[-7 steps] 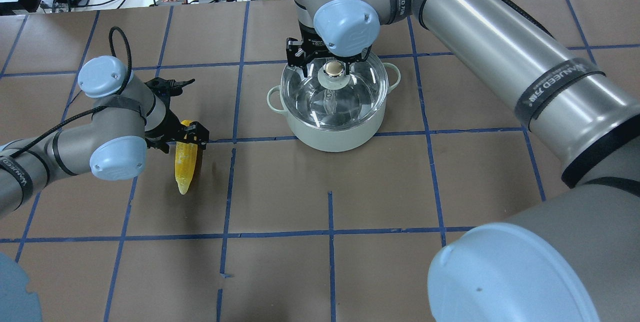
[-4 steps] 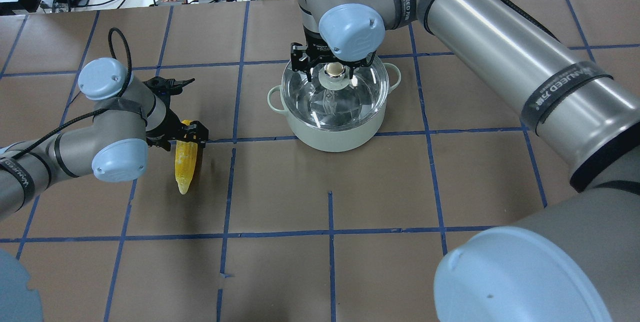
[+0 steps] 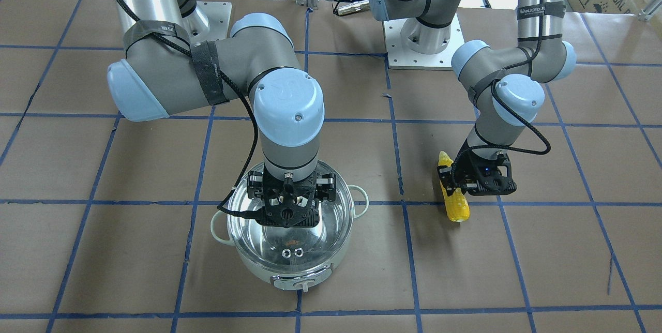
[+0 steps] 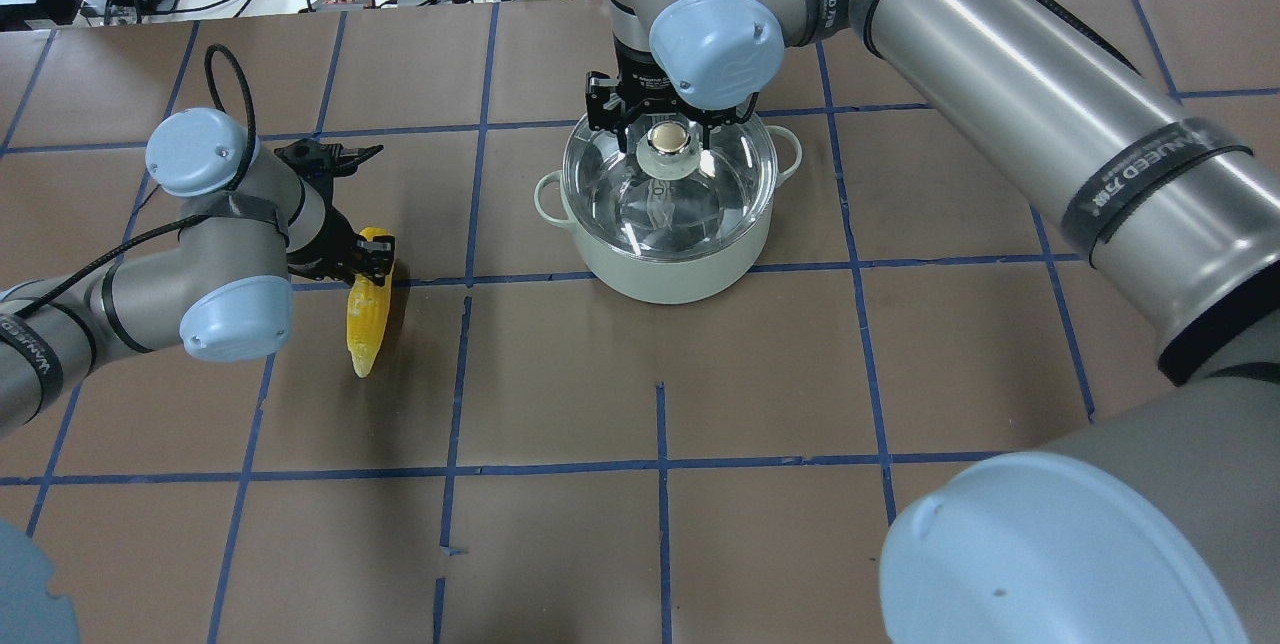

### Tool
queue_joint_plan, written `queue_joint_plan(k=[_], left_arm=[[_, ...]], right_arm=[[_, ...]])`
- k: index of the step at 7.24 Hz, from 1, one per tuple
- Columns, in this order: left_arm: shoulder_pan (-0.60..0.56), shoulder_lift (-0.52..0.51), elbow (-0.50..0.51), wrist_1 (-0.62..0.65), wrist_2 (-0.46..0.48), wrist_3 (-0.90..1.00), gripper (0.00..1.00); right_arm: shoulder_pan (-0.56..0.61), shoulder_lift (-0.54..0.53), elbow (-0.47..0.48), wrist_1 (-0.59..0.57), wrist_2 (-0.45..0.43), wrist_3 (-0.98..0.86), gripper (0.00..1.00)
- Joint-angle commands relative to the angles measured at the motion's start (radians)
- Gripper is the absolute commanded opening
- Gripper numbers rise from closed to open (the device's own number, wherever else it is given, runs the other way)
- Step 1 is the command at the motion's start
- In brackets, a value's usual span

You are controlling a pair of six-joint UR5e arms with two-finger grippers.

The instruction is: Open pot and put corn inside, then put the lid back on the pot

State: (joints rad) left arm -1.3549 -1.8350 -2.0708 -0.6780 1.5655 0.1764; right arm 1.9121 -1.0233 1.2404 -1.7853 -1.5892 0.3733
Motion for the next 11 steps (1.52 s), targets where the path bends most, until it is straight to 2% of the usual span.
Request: queue_joint_plan(k=[1,2,3,5,6,7,9,11], left_arm=[[-0.009,0.052,0.061,-0.129,0.063,-0.029,0.0],[-0.009,0.071,0.124,-0.237,0.064,-0.031,0.0],[-0.01,0.076,0.164,-0.291,0.064,-0.031,0.0],[-0.013,0.088,0.19,-0.34,0.065,-0.034,0.01],[-0.018,0.095,0.21,-0.385,0.067,-0.057,0.01],[-0.041,0.095,0.244,-0.421,0.091,-0.101,0.01],[-0.184,0.073,0.357,-0.511,0.102,-0.24,0.01],[-0.306,0.036,0.502,-0.653,0.088,-0.438,0.01]], right_arm=[[-0.005,0.0,0.005,0.004,0.005,-0.001,0.53],[-0.005,0.0,0.007,0.004,0.003,-0.001,0.37],[-0.01,-0.001,-0.015,-0.009,0.005,-0.016,0.13],[-0.015,-0.006,-0.063,0.018,0.003,-0.017,0.13],[-0.024,-0.014,-0.128,0.137,0.003,-0.024,0.1],[-0.06,-0.017,-0.183,0.232,-0.008,-0.11,0.08],[-0.257,-0.015,-0.19,0.257,-0.003,-0.383,0.08],[-0.43,0.024,-0.174,0.259,0.006,-0.546,0.07]])
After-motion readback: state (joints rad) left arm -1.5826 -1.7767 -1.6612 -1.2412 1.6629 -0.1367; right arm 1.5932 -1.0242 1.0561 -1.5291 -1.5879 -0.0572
